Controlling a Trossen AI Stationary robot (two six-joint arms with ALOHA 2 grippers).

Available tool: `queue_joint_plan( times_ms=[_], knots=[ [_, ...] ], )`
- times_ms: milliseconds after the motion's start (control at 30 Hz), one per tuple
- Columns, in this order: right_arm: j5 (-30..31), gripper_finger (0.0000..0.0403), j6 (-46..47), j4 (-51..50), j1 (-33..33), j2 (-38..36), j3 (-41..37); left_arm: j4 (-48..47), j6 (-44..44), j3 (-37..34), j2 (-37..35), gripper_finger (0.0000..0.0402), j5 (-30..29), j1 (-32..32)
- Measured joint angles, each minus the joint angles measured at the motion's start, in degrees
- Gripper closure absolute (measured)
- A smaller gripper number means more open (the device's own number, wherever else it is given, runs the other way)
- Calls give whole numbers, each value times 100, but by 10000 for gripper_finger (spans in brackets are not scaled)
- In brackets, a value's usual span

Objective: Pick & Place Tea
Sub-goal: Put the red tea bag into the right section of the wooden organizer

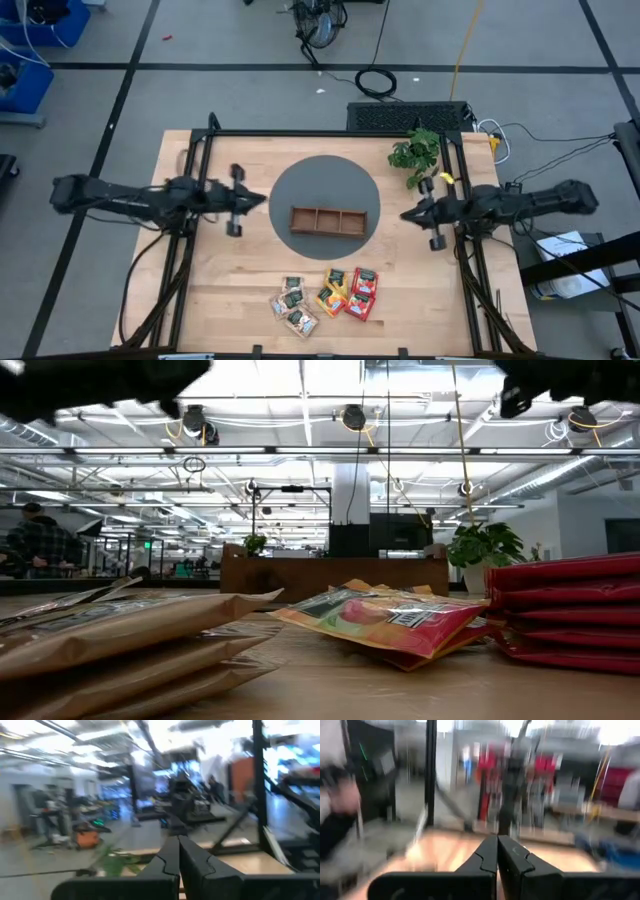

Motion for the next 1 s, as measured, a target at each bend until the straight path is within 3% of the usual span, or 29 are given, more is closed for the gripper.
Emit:
queue_joint_plan(
  times_ms=[133,233,333,500,667,833,1000],
  knots=[
    [1199,403,180,-1700,735,1073,1105,-571,21,856,1540,389,38,-274],
    [2182,403,1070,-2839,1281,1798,1721,-761,73,1532,2385,395,51,-508],
    [2477,403,1914,-3115,1785,2375,1880,-1258,160,2125,3126,397,48,-762],
    [2537,403,3268,-3040,2370,3000,1813,-1455,331,3011,3982,383,49,-1174],
    [2490,403,4376,-2763,2776,3451,1469,-1552,306,3474,4713,396,38,-1521],
    [2197,403,4966,-1537,2947,3748,809,-1648,381,3722,5283,385,-150,-1743],
    [1430,394,5653,-178,2851,3966,218,-1909,217,4225,5641,382,-119,-1779]
  ],
)
